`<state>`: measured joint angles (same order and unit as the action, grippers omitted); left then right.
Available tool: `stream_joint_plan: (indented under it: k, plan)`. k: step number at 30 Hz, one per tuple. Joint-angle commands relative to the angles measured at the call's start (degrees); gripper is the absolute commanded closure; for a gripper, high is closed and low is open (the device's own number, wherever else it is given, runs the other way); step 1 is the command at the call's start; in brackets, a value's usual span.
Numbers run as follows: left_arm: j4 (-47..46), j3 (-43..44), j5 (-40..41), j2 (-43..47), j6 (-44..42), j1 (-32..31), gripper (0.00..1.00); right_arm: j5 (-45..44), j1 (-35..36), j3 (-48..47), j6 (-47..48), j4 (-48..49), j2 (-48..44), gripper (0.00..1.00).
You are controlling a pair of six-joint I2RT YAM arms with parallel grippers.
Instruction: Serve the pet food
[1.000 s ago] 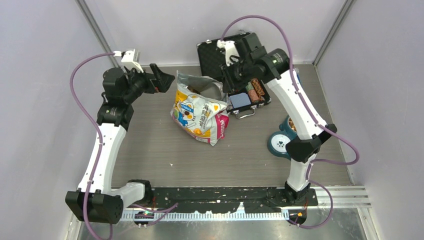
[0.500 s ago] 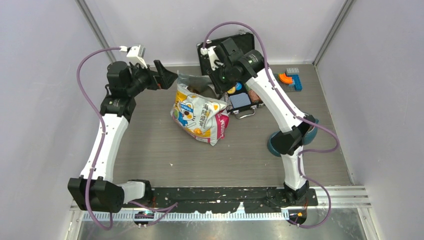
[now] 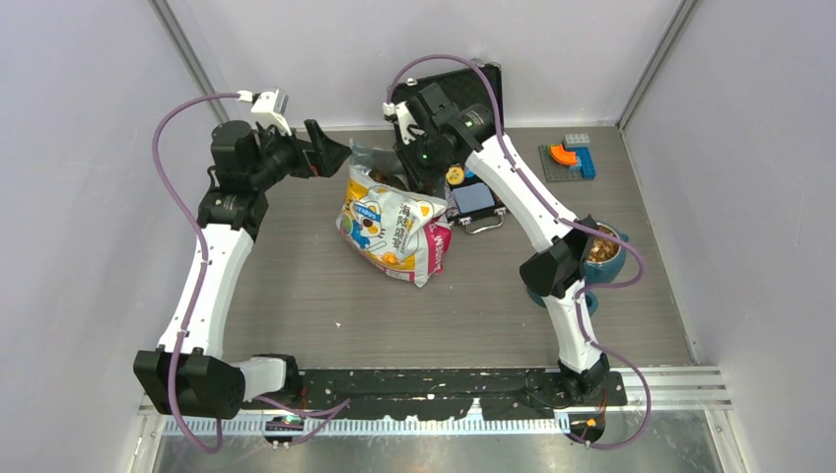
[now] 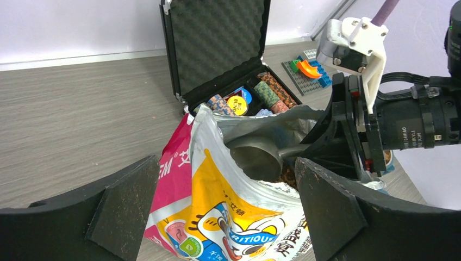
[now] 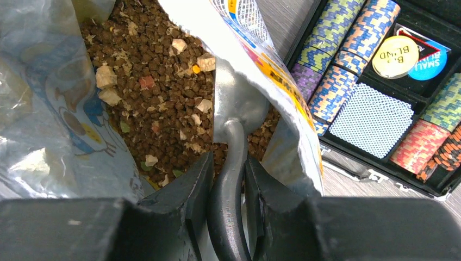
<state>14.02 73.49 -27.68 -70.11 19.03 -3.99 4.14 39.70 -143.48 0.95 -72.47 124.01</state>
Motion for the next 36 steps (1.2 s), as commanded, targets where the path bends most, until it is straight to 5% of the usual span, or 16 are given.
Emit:
stream_joint_plan:
  k: [1, 14, 36]
  plan:
    - [-0.94, 2.45, -1.23, 0.67, -0.83, 0.45, 0.01, 5.95, 0.84, -1.10, -0.90, 1.73, 2.42, 0.95]
    - [-1.53, 1.43, -1.23, 1.33, -0.35, 0.45, 0.01, 16.86, -0.33, 5.23, -16.94, 11.18, -1.67, 0.95]
    - [-1.82, -0.42, 0.11, 3.15, -2.03, 0.44, 0.01, 19.84, -3.85, 26.22, -30.01, 28.64, -16.85, 0.95]
